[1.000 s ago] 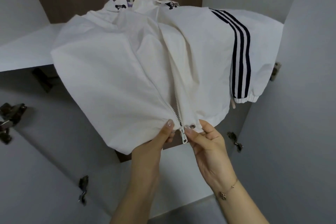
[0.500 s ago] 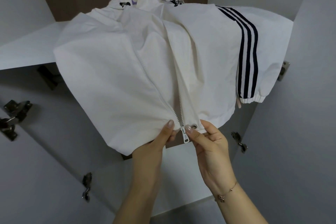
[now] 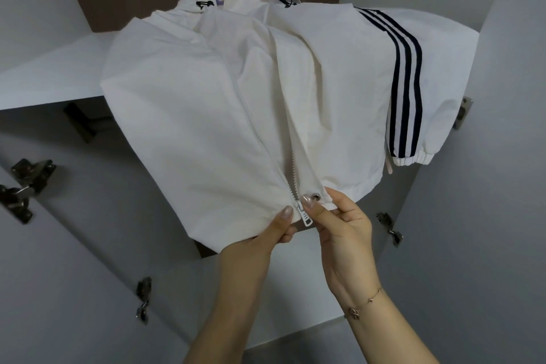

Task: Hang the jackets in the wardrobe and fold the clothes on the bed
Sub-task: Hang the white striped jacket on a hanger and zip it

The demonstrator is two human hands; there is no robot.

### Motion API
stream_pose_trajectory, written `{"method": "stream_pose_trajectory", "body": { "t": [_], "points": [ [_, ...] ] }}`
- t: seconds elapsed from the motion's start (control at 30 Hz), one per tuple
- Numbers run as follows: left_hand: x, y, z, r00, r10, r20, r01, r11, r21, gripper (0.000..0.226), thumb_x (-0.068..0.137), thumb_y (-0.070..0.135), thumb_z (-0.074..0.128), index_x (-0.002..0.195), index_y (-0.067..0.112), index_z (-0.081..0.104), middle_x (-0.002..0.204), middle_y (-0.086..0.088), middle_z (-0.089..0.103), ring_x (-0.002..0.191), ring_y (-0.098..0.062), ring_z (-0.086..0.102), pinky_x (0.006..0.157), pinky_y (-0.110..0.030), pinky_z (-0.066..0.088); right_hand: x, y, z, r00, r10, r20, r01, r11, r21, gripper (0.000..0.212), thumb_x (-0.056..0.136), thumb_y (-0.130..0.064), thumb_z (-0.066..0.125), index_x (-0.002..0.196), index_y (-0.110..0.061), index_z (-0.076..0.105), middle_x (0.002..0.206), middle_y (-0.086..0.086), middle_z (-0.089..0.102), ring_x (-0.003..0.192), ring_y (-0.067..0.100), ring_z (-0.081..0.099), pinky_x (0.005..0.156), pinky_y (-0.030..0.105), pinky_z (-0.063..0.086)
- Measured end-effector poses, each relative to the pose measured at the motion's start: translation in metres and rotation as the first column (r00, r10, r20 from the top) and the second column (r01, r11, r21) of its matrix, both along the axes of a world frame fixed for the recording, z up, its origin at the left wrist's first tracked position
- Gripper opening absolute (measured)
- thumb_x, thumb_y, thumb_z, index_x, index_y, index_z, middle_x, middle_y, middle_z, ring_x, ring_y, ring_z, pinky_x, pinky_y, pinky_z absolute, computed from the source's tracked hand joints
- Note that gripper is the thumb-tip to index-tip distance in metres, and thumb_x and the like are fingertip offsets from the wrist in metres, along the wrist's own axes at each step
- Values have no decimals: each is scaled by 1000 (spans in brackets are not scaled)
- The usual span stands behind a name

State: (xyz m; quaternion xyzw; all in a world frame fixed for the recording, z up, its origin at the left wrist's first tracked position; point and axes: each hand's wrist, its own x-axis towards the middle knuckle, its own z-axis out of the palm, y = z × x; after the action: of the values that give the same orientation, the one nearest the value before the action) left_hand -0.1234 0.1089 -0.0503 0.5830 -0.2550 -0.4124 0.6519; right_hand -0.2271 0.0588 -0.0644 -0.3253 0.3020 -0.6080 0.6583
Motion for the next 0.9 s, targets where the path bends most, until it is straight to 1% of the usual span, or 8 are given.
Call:
{"method": "stream_pose_trajectory", "body": {
  "t": [0.1, 0.23, 0.33, 0.4, 0.47, 0.57, 0.73, 0.9],
  "points": [
    [6, -2, -1, 998, -54, 20, 53, 997, 50, 23, 53, 48, 77, 61, 27, 77, 69, 2, 74, 66, -8, 71, 66, -17, 52, 2, 0, 1, 1000, 19, -4, -19, 999, 27, 30, 68, -11, 78, 94, 2, 70, 81, 15, 67, 74, 30, 62, 74, 39, 54],
    [15, 2, 0, 942, -336, 2, 334, 937, 104, 45, 73, 46, 62, 88, 5, 74, 81, -11, 76, 60, -14, 68, 58, -20, 55, 1, -5, 2, 1000, 15, -7, -14, 997, 70, 20, 82, -13, 72, 67, -8, 61, 70, 9, 59, 69, 17, 61, 68, 22, 54],
    [23, 19, 0, 830, -459, 316, 437, 888, 143, 48, 75, 64, 58, 84, 20, 75, 80, 2, 76, 61, -9, 67, 58, -18, 50, -3, -9, 3, 998, 58, 18, -59, 995, 76, 31, 87, -8, 67, 57, -15, 66, 62, -2, 63, 65, 9, 64, 66, 19, 54],
    [25, 28, 2, 689, -285, 666, 399, 917, -21, 32, 84, 60, 61, 86, 30, 72, 80, 15, 73, 66, -4, 66, 63, -13, 48, -6, -10, 2, 994, 103, 21, -105, 992, 75, 30, 86, -7, 66, 59, -15, 71, 65, -1, 66, 69, 10, 66, 68, 20, 55],
    [26, 25, 6, 386, 42, 921, 397, 894, -207, 14, 87, 43, 65, 97, 35, 66, 91, 19, 65, 81, -3, 61, 72, -14, 47, -7, -9, 1, 990, 138, 25, -140, 987, 75, 29, 87, -8, 66, 60, -15, 72, 68, 0, 67, 72, 13, 66, 72, 21, 56],
    [30, 5, 4, 24, 255, 967, 373, 895, -245, 28, 85, 35, 66, 108, 19, 66, 101, 3, 57, 91, -13, 50, 78, -31, 48, -8, -8, 1, 985, 162, 65, -167, 983, 81, 25, 86, -8, 66, 63, -14, 73, 71, 1, 68, 74, 13, 67, 72, 22, 56],
    [35, -13, -4, -19, 341, 940, 364, 878, -311, 15, 82, 13, 76, 96, 9, 72, 88, -5, 64, 77, -21, 59, 67, -36, 52, -10, -7, 1, 982, 162, 101, -172, 980, 100, 7, 75, -13, 72, 71, -8, 75, 79, 8, 70, 80, 17, 69, 72, 22, 56],
    [35, -16, 2, 128, 357, 925, 384, 843, -378, 18, 93, 22, 63, 86, 9, 73, 83, 1, 66, 77, -13, 59, 70, -27, 50, -13, -6, -2, 989, 141, 39, -143, 988, 57, 13, 75, -13, 73, 64, -7, 69, 75, 8, 67, 77, 16, 66, 72, 21, 56]
  ]
}}
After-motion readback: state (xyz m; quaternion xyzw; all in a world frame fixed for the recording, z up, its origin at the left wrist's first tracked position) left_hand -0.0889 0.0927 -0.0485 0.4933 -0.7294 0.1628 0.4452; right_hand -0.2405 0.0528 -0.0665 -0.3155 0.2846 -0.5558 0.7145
